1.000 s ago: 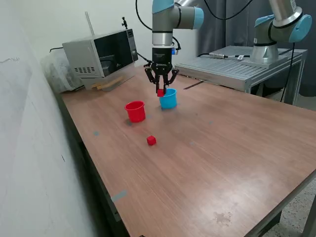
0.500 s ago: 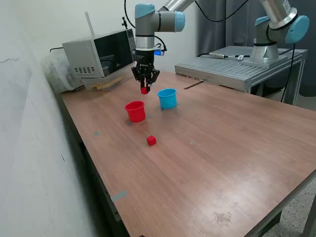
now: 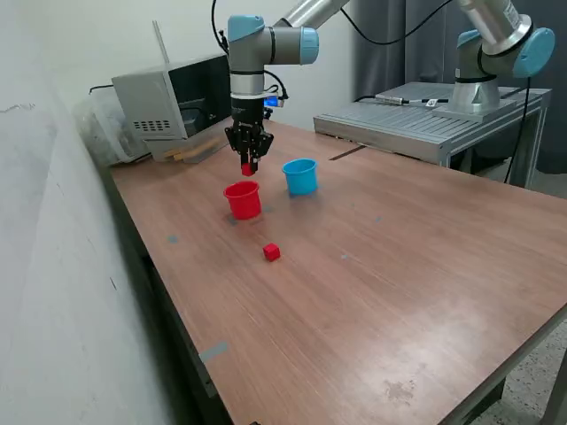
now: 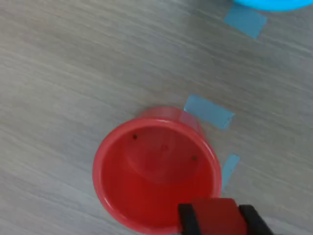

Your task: Place red objects in the red bin, and blue objects in the blue bin.

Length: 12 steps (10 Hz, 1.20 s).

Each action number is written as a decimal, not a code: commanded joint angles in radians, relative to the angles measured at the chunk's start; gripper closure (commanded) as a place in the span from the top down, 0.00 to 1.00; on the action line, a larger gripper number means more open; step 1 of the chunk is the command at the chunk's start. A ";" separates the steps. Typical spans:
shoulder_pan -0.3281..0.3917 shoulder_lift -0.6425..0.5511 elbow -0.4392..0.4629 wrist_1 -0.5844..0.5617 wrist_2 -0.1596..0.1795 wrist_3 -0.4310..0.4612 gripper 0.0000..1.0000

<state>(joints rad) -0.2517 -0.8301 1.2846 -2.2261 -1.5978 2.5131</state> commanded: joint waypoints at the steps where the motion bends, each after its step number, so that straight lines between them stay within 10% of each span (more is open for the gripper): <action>1: -0.009 0.019 -0.027 0.005 -0.004 -0.002 0.00; 6: -0.027 0.060 -0.064 0.003 -0.047 0.000 0.00; 7: -0.029 0.063 -0.056 -0.004 -0.047 0.001 1.00; 12: 0.060 0.010 0.013 0.008 -0.038 0.100 1.00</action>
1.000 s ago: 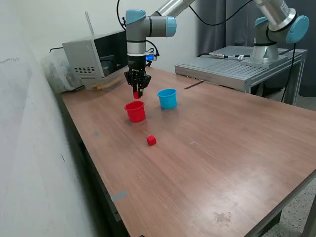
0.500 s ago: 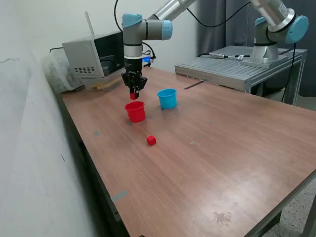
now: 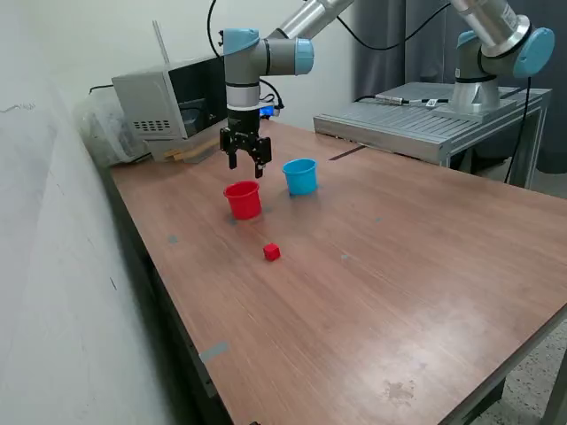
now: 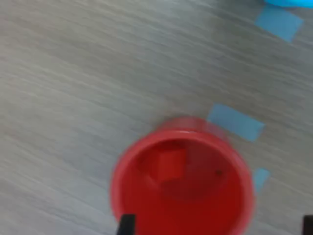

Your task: Place red objects in the red bin, and blue objects in the blue bin.

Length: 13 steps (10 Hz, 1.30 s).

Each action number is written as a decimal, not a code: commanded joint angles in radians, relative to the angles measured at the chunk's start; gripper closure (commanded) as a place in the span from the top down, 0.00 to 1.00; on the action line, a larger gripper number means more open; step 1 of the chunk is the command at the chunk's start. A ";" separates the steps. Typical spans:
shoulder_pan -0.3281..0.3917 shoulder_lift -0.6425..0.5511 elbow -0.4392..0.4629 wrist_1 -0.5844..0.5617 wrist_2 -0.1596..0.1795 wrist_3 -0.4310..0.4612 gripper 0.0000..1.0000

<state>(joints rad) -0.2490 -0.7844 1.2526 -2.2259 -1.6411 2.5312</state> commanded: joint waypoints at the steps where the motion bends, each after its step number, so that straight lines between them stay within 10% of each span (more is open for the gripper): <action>1: 0.106 -0.048 0.062 0.008 0.004 0.154 1.00; 6: 0.296 -0.018 -0.051 0.146 0.010 0.477 1.00; 13: 0.288 0.148 -0.242 0.210 0.033 0.642 1.00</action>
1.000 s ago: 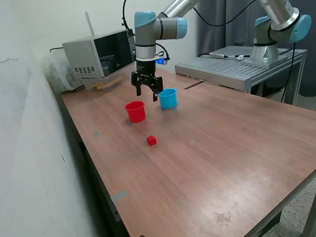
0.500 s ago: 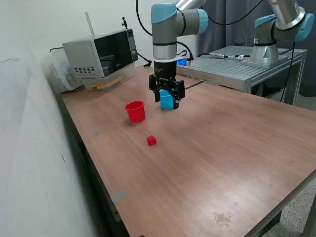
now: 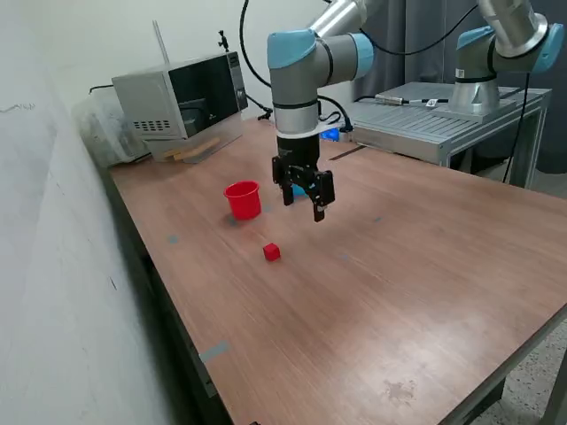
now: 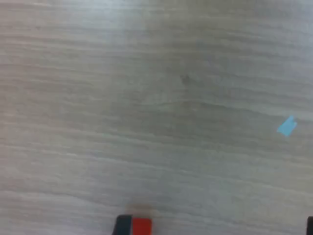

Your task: Place red objects in the red bin, and blue objects in the blue bin.

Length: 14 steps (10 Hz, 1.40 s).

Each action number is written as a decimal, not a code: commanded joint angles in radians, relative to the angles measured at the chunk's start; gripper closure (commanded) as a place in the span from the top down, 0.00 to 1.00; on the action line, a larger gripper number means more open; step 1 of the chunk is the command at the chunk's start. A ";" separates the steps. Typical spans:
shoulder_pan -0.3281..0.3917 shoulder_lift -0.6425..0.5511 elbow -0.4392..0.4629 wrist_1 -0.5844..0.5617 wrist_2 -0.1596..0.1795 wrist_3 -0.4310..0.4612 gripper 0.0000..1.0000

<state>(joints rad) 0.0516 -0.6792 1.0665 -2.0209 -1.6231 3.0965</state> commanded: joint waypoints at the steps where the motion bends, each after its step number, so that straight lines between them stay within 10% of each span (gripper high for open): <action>1: -0.022 0.058 -0.068 0.005 0.037 0.082 1.00; 14: -0.042 0.190 -0.186 -0.007 0.029 -0.007 1.00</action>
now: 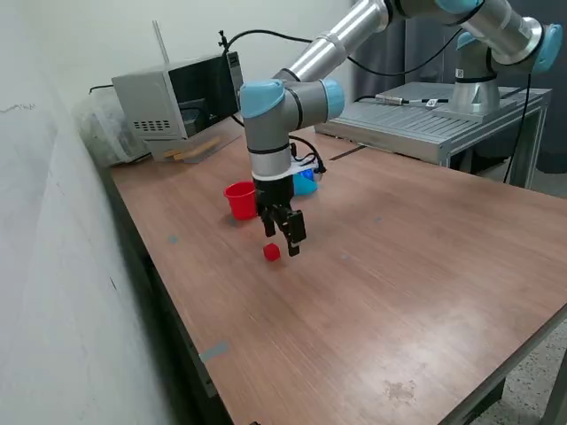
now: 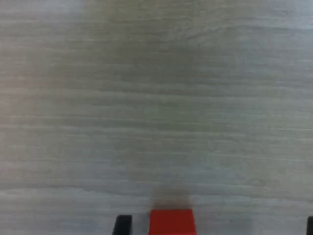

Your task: Place red objects in the red bin, and blue objects in the blue bin.

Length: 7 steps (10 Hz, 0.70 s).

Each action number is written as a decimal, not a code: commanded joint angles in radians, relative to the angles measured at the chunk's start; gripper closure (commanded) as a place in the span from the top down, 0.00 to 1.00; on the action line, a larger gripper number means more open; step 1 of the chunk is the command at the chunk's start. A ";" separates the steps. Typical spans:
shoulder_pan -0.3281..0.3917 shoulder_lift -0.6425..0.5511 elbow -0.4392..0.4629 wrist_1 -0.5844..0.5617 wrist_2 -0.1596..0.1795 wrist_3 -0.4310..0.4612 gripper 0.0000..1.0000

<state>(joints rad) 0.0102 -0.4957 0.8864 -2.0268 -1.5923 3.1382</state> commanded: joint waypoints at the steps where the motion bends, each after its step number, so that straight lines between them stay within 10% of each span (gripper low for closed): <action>1: -0.001 0.006 -0.007 0.000 -0.001 -0.055 1.00; 7: -0.006 0.006 -0.007 -0.052 -0.021 -0.067 1.00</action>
<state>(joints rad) 0.0080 -0.4896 0.8801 -2.0597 -1.6072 3.0769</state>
